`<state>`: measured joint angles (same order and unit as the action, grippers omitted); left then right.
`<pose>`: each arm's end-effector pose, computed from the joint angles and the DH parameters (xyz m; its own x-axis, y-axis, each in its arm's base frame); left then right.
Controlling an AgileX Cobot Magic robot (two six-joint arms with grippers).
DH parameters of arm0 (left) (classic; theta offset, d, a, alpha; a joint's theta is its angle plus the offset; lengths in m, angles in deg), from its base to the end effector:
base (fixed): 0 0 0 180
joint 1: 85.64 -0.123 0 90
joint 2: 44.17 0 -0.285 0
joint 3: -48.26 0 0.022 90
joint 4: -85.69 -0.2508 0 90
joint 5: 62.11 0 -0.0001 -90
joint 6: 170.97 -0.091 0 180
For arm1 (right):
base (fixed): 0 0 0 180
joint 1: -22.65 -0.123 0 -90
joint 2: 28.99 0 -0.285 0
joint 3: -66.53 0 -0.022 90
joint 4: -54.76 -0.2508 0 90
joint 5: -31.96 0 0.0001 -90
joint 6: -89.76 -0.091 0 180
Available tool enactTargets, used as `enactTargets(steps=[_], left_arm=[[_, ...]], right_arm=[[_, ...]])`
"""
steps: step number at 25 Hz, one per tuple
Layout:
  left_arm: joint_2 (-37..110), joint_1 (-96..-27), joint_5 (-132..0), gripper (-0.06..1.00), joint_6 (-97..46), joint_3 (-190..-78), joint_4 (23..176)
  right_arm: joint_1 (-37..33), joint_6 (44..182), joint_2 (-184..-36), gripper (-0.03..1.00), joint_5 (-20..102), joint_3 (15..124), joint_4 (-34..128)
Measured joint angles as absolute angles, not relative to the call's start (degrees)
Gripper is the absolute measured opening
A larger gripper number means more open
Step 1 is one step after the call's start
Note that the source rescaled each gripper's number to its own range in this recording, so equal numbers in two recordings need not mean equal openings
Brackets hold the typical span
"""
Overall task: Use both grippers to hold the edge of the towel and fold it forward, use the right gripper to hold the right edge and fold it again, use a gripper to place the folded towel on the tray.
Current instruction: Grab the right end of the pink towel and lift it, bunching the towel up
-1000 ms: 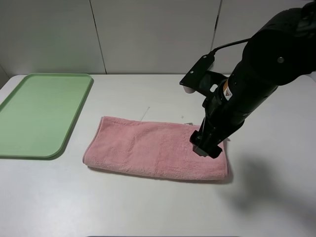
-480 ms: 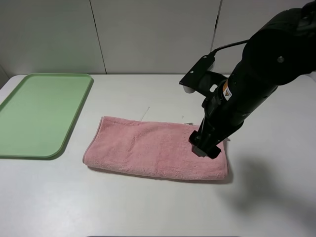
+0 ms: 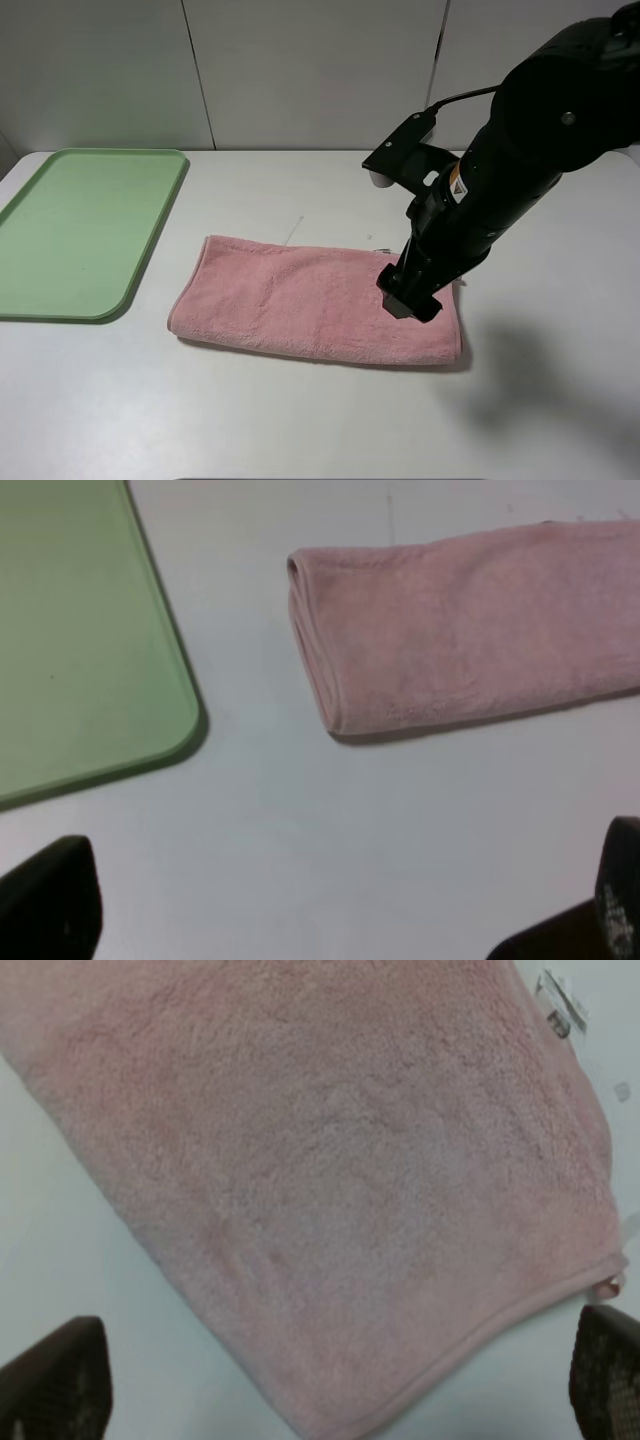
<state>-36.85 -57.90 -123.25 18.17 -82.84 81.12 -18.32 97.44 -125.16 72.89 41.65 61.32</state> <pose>-0.0022 0.0083 0.2753 -0.4521 0.1018 -0.8861 0.3575 0.9309 -0.0755 0.2197 0.1818 0.2096 -0.5606 -0.7759 -0.2893 -0.7778 0.6133 -0.1378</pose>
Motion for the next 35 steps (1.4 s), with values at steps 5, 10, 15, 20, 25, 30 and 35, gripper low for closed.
enactTargets(steps=[5, 10, 15, 20, 25, 30, 35], left_arm=[[-36.85, -61.86, -123.25, 1.0, 18.17, -82.84, 81.06], [-36.85, -70.09, -123.25, 1.0, 18.17, -82.84, 81.01], [-36.85, -78.31, -123.25, 1.0, 18.29, -82.84, 81.01], [-36.85, -84.77, -123.25, 1.0, 18.34, -82.84, 81.01], [-36.85, -86.14, -123.25, 1.0, 18.34, -82.84, 81.01], [-36.85, -86.14, -123.25, 1.0, 18.34, -82.84, 81.01], [-36.85, -86.14, -123.25, 1.0, 18.34, -82.84, 81.01]], right_arm=[[-18.32, 91.17, -125.16, 1.0, 72.89, 41.65, 61.09], [-18.32, 80.1, -125.16, 1.0, 73.08, 41.65, 61.09], [-18.32, 67.43, -125.16, 1.0, 73.08, 41.65, 60.91], [-18.32, 57.46, -125.16, 1.0, 72.78, 41.65, 60.91], [-17.25, 53.96, -125.16, 1.0, 70.8, 41.65, 60.91], [-11.54, 53.7, -125.16, 1.0, 68.66, 41.65, 60.91], [-7.13, 54.71, -127.48, 1.0, 68.35, 41.65, 60.96]])
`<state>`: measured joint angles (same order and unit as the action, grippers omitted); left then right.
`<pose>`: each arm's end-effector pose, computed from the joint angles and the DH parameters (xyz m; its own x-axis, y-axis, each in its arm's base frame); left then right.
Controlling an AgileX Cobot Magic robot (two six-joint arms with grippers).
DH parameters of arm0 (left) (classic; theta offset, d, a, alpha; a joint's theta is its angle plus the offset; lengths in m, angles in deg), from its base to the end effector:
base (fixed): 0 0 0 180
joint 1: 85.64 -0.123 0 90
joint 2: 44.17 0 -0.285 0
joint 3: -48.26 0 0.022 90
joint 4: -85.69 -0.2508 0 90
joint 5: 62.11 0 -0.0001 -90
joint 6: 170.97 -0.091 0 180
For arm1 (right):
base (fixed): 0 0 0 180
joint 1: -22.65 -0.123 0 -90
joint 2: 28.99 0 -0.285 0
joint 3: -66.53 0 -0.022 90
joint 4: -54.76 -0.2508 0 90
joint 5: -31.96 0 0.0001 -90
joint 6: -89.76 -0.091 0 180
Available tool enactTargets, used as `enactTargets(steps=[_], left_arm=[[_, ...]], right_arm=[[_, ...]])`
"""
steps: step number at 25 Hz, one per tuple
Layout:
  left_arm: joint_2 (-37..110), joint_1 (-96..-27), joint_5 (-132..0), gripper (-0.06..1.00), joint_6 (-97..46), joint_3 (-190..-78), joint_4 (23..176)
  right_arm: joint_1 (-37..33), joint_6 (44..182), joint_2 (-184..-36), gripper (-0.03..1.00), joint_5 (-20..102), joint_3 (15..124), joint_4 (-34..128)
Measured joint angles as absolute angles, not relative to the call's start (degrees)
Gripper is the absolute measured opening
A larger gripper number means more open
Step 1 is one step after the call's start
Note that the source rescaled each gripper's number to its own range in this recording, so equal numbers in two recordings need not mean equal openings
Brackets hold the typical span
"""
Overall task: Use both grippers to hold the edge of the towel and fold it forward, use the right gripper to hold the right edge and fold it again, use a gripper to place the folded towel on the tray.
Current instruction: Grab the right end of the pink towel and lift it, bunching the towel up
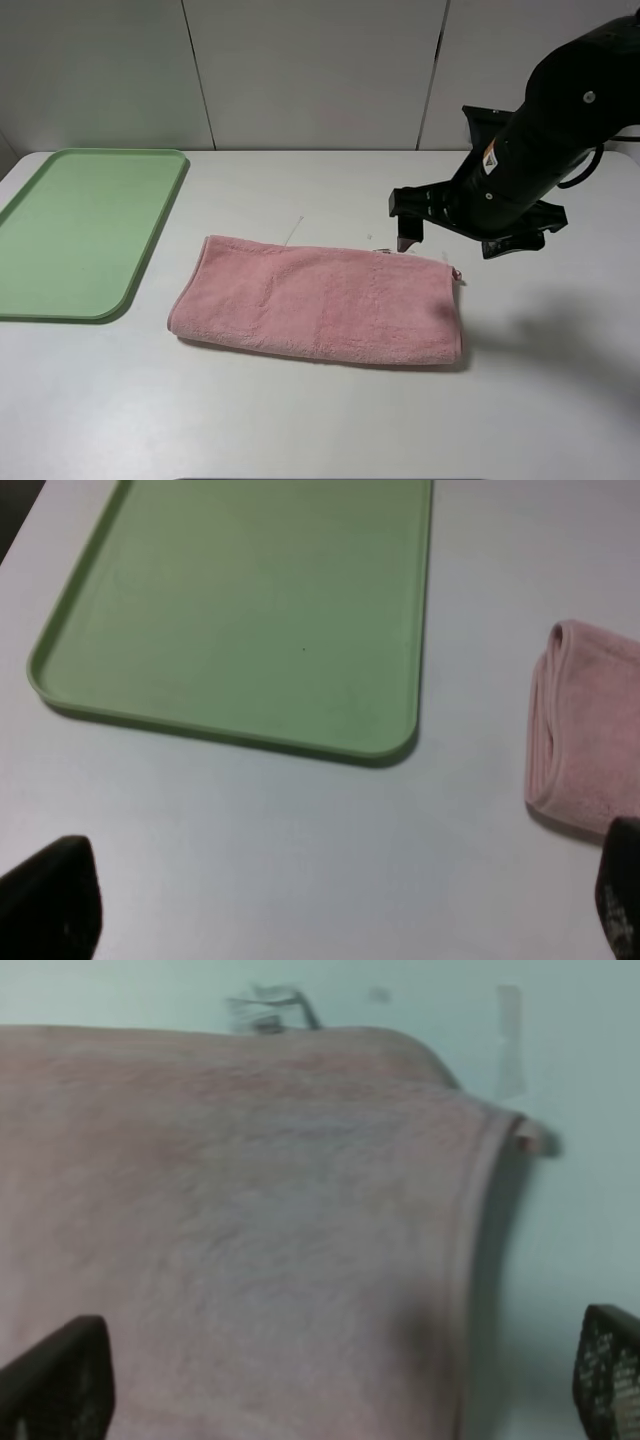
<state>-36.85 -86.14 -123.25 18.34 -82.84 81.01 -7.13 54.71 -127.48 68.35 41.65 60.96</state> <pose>-0.0059 0.0065 0.2754 -0.4460 -0.1263 -0.8861 -0.1279 0.9888 -0.0765 0.2591 0.1415 0.2001 -0.9427 0.0364 -0.3318 -0.0048 0.9924 0.1226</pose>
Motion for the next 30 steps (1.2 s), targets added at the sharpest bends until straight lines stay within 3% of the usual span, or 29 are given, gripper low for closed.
enactTargets(steps=[8, 30], left_arm=[[-36.85, -86.14, -123.2, 1.0, 18.34, -82.84, 81.01], [-36.85, -86.14, -123.15, 1.0, 18.34, -82.84, 81.01]], right_arm=[[-3.92, 57.04, -133.95, 1.0, 68.06, 41.65, 61.02], [-3.87, 59.26, -147.94, 1.0, 60.59, 41.81, 60.73]])
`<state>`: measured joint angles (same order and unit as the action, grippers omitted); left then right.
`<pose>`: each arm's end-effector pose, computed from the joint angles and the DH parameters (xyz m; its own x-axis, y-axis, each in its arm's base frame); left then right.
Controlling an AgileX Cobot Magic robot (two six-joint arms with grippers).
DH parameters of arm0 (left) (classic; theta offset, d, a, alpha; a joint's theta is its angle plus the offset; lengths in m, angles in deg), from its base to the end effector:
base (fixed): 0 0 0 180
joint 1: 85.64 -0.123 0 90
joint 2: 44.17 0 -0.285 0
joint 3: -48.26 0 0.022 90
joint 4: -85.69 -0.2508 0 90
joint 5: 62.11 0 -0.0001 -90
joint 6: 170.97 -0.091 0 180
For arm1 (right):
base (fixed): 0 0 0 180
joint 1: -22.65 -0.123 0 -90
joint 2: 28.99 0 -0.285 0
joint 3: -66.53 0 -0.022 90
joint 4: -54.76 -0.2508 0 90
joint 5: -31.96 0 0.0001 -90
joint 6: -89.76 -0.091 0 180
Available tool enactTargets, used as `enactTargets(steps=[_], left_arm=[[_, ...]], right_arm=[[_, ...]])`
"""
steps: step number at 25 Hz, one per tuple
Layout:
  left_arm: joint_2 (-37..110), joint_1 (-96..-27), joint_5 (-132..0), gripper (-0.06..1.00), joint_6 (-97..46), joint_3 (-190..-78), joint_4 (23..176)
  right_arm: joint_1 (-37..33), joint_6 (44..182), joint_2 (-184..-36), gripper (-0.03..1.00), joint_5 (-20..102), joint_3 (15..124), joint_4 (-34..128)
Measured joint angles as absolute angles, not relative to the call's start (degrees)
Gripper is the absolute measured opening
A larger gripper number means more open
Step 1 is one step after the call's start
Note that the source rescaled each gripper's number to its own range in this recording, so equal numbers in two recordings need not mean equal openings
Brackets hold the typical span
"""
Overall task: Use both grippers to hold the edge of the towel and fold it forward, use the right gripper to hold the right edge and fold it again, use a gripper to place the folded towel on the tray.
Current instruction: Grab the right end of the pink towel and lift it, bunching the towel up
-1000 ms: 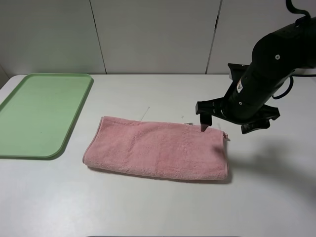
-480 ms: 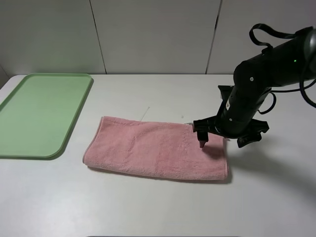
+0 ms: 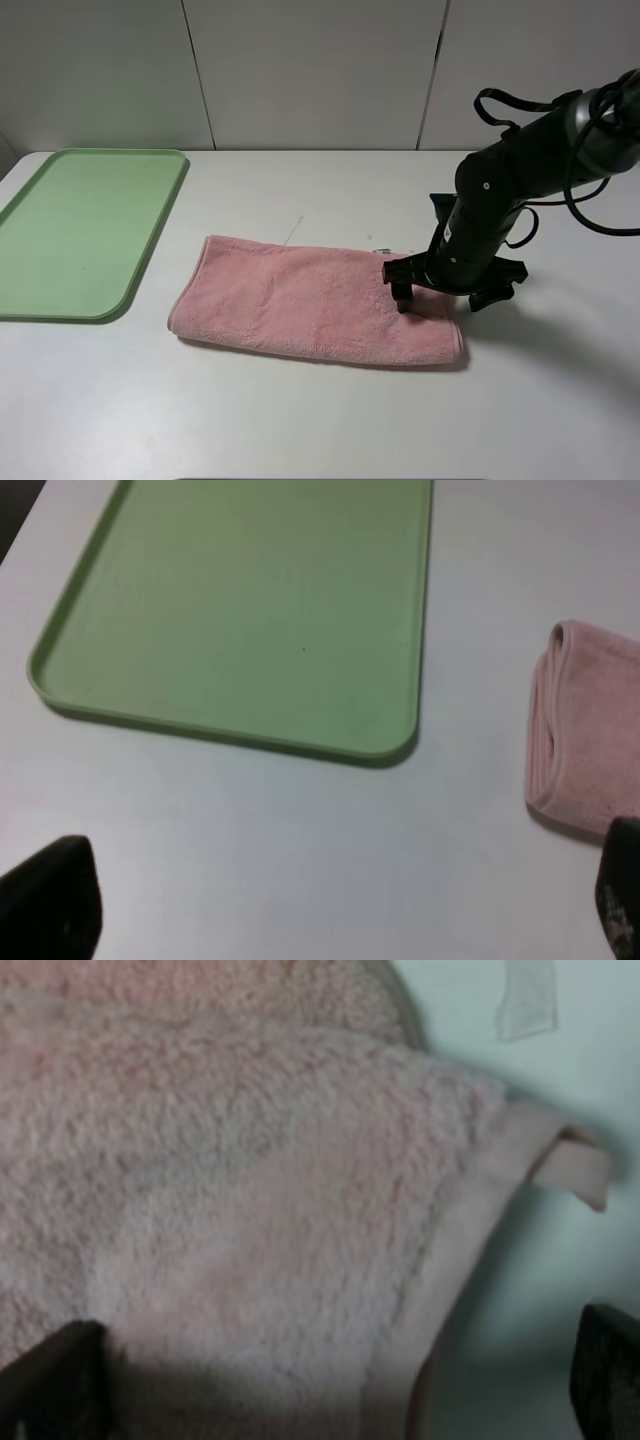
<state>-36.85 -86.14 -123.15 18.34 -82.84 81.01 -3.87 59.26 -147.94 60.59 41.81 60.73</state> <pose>-0.0058 0.0064 0.2755 -0.4445 -0.1261 -0.8869 -0.1276 0.9889 -0.0767 0.2853 0.1373 0.0933 -0.9894 -0.0175 -0.1443 -0.0196 0.9997 0.0135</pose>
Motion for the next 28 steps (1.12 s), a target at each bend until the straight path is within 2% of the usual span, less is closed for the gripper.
enactTargets(steps=[4, 6, 7, 11, 14, 19, 28], left_arm=[[-36.85, -86.14, -123.15, 1.0, 18.34, -82.84, 81.01], [-36.85, -86.14, -123.15, 1.0, 18.34, -82.84, 81.01], [-36.85, -86.14, -123.15, 1.0, 18.34, -82.84, 81.01], [-36.85, -86.14, -123.15, 1.0, 18.34, -82.84, 81.01], [-36.85, -86.14, -123.15, 1.0, 18.34, -82.84, 81.01], [-36.85, -86.14, -123.15, 1.0, 18.34, -82.84, 81.01], [-36.85, -86.14, -123.1, 1.0, 18.34, -82.84, 81.01]], right_arm=[[-3.87, 59.33, -148.37, 1.0, 60.47, 41.89, 60.73], [-3.87, 59.55, -148.42, 0.91, 60.14, 41.94, 60.37], [-3.87, 59.79, -148.51, 0.84, 59.75, 41.94, 59.92], [-4.03, 61.28, -148.81, 0.37, 57.9, 42.2, 58.92], [-4.03, 61.88, -148.81, 0.07, 57.66, 42.37, 59.29], [-3.62, 62.17, -148.9, 0.07, 58.43, 42.89, 61.25], [2.71, 69.74, -149.89, 0.07, 66.84, 50.72, 63.57]])
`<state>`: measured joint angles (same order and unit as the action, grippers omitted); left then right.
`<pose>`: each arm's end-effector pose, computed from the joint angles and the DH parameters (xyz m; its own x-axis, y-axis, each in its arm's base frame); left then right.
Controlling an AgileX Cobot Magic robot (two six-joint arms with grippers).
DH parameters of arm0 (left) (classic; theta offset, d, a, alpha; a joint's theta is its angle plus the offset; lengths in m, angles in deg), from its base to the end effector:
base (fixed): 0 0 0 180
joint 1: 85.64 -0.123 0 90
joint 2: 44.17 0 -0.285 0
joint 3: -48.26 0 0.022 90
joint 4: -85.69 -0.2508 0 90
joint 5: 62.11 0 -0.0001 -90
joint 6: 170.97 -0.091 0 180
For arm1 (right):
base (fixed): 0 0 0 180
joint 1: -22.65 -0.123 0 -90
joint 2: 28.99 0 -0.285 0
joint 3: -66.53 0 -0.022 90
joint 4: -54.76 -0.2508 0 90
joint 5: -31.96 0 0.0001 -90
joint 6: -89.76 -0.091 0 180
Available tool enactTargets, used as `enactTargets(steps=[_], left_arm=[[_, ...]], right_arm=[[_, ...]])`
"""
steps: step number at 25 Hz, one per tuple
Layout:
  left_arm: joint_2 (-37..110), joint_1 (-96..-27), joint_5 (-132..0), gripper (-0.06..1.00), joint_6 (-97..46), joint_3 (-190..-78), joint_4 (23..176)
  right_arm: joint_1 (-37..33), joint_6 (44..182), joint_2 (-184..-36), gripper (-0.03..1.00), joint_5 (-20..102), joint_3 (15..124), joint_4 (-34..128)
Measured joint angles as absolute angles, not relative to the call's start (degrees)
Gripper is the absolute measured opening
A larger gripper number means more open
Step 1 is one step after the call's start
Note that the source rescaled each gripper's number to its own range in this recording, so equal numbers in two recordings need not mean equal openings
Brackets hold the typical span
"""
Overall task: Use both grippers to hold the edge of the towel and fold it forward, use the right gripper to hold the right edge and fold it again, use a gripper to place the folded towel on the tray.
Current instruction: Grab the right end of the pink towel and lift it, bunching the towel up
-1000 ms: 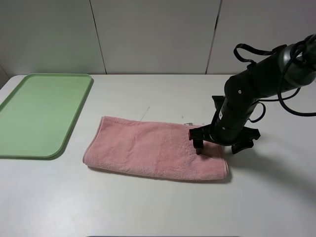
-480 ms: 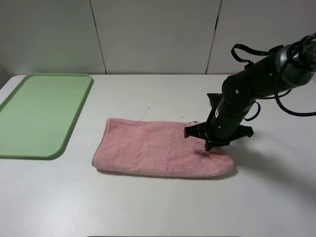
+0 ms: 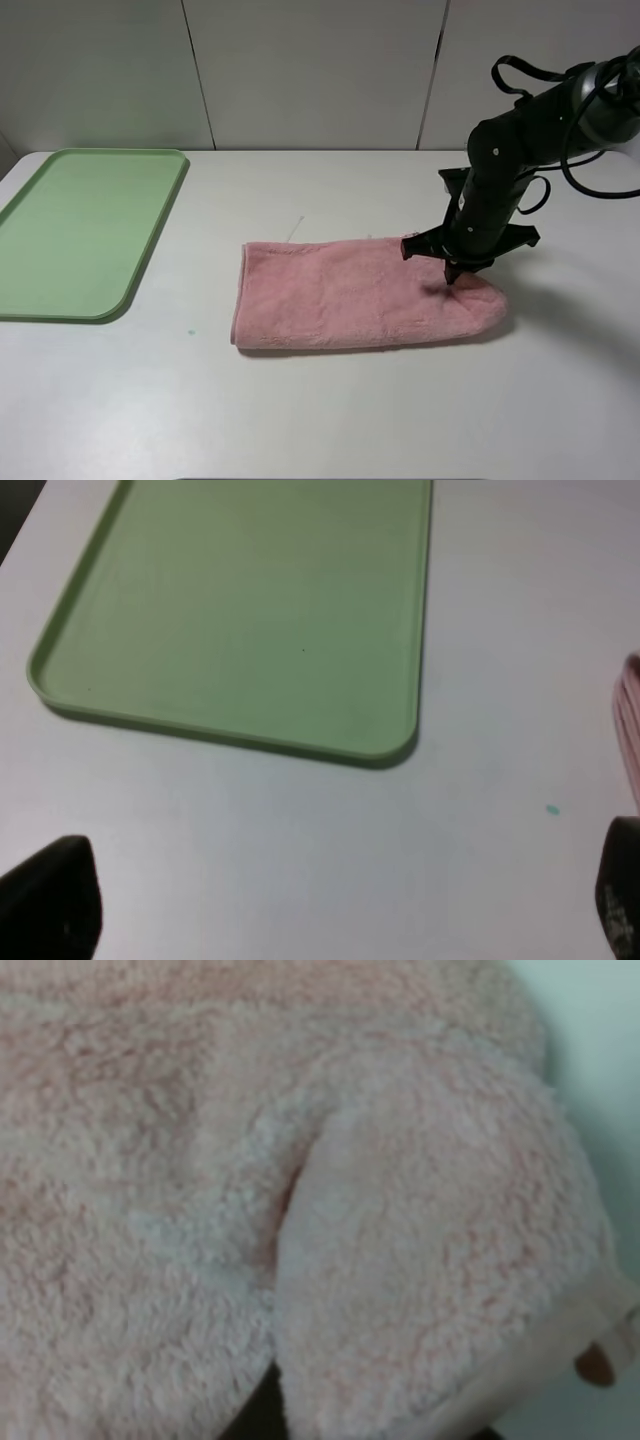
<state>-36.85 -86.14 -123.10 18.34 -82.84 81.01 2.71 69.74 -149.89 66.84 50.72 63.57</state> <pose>-0.0058 0.0064 0.2756 -0.4437 -0.1261 -0.8873 -0.1275 0.9889 -0.0767 0.3299 0.1112 0.1105 -0.9785 -0.1207 -0.1671 -0.1137 0.9922 -0.0509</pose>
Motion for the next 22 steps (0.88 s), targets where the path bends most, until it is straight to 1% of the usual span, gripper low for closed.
enactTargets(steps=[6, 13, 22], left_arm=[[-36.85, -86.14, -123.1, 1.0, 18.4, -82.84, 81.01], [-36.85, -86.14, -123.1, 1.0, 18.4, -82.84, 81.01], [-36.85, -86.14, -123.1, 1.0, 18.4, -82.84, 81.01]], right_arm=[[6.55, 74.82, -149.89, 0.07, 69.2, 55.1, 65.8], [10.34, 76.31, -149.89, 0.07, 73.02, 58.59, 72.62], [10.83, 79.7, -149.95, 0.07, 81.69, 65.85, 74.45]])
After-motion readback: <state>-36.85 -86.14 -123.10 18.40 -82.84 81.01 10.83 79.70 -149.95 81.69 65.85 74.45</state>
